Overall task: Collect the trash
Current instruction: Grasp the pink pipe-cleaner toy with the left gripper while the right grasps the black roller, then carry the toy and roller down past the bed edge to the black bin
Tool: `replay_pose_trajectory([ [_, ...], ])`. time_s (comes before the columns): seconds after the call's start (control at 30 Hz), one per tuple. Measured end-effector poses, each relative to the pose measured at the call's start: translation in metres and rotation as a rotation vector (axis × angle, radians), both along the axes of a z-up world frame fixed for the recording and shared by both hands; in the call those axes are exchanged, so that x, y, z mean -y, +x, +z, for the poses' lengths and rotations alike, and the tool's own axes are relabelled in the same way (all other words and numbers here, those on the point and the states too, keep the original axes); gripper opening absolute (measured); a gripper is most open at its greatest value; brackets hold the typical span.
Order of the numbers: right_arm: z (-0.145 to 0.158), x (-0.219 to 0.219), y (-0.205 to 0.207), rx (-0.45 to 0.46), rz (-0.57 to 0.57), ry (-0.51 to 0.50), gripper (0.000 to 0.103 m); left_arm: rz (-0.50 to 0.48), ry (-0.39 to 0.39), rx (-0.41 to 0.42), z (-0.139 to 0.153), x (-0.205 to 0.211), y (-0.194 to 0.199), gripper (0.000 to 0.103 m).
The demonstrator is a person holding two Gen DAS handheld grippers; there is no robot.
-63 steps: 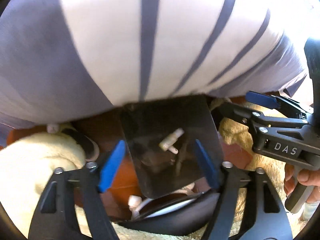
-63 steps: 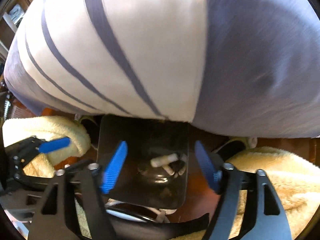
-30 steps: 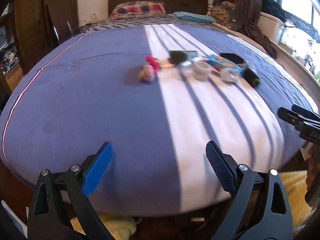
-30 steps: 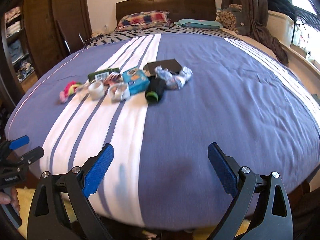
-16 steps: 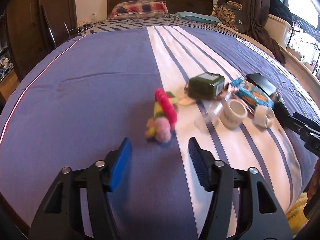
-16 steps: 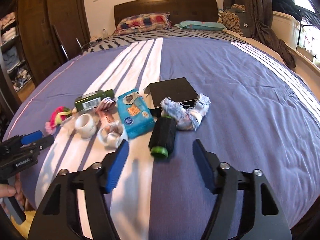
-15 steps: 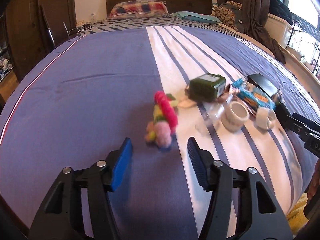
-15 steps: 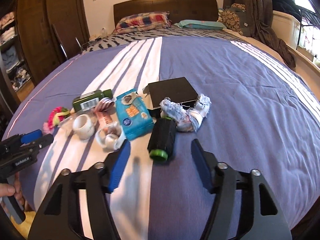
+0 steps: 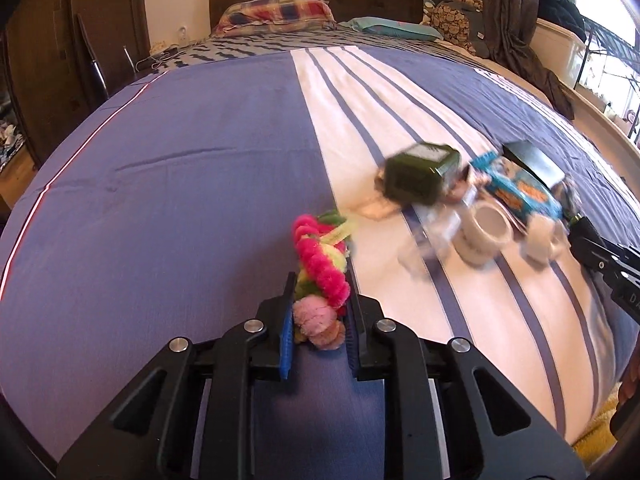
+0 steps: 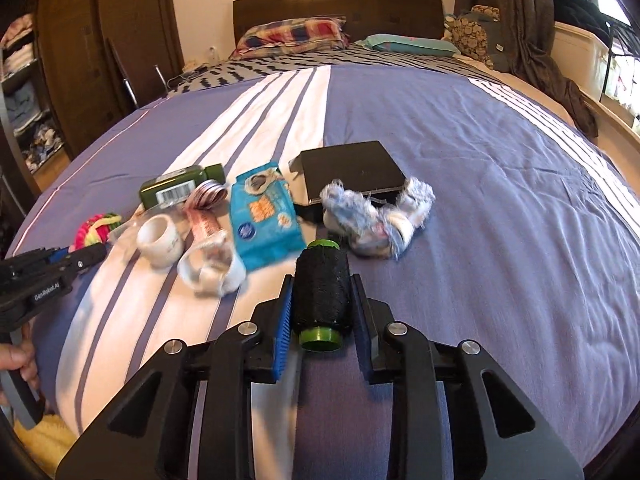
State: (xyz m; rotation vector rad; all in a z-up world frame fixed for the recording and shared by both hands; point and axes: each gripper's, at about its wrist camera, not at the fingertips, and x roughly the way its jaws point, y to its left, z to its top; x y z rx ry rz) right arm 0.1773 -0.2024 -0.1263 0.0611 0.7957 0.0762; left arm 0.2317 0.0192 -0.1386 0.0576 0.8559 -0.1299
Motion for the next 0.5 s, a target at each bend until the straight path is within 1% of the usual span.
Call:
replay_pose_trajectory([
  [0.23, 0.002, 0.004, -0.037, -0.002, 0.003, 0.002, 0.028, -0.023, -0.010, 0.003, 0.004, 0.010, -0.059, 0.019],
  [0.5, 0.003, 0.006, -0.079, -0.002, 0.018, 0.012, 0.028, -0.095, -0.031, 0.007, 0.007, 0.035, -0.122, 0.019],
])
